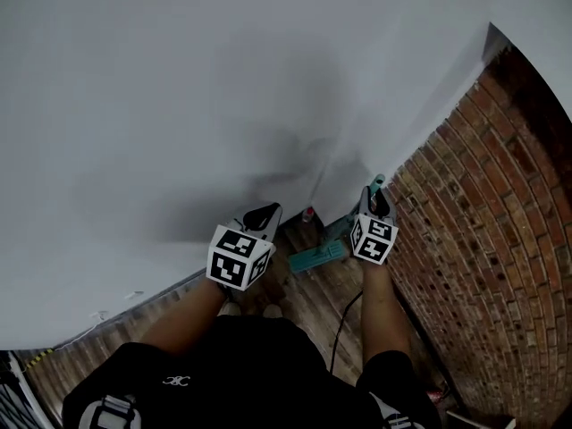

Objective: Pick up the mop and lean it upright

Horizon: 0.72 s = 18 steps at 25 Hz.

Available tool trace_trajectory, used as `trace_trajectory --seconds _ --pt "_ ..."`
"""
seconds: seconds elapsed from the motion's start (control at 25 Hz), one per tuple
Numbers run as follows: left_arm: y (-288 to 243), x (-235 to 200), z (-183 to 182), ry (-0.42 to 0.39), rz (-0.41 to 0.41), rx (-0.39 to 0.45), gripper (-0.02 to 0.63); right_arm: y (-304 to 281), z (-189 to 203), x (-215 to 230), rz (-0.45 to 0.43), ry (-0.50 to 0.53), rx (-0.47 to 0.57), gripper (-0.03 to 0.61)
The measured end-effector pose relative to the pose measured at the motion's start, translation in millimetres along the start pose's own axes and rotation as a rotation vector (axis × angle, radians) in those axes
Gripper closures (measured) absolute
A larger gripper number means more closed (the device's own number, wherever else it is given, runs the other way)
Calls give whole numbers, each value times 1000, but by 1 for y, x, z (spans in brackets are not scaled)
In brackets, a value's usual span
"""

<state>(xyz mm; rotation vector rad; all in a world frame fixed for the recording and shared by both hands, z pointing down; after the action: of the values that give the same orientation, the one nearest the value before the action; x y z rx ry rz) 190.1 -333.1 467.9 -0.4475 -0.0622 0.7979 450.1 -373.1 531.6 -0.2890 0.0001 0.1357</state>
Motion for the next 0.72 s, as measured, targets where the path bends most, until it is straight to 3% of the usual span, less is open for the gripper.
trace_trajectory --seconds 0.4,0.72 --pt "-22 54 -6 -17 172 34 618 98 29 18 66 -25 21 471" --pt "-24 68 -16 -7 179 51 618 106 30 24 58 -40 17 471"
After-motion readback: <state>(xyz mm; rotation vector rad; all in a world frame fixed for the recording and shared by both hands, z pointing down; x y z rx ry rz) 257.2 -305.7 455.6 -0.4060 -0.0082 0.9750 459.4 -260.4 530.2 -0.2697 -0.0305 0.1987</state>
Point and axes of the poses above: the fingertips, and each gripper's own axes: y backward along the fingers, x to its right, z out of its underside, the point moved 2 cm from there along y, backward along the fingers, and after that the axes turned 4 degrees about -y, right-handed, at the moved point
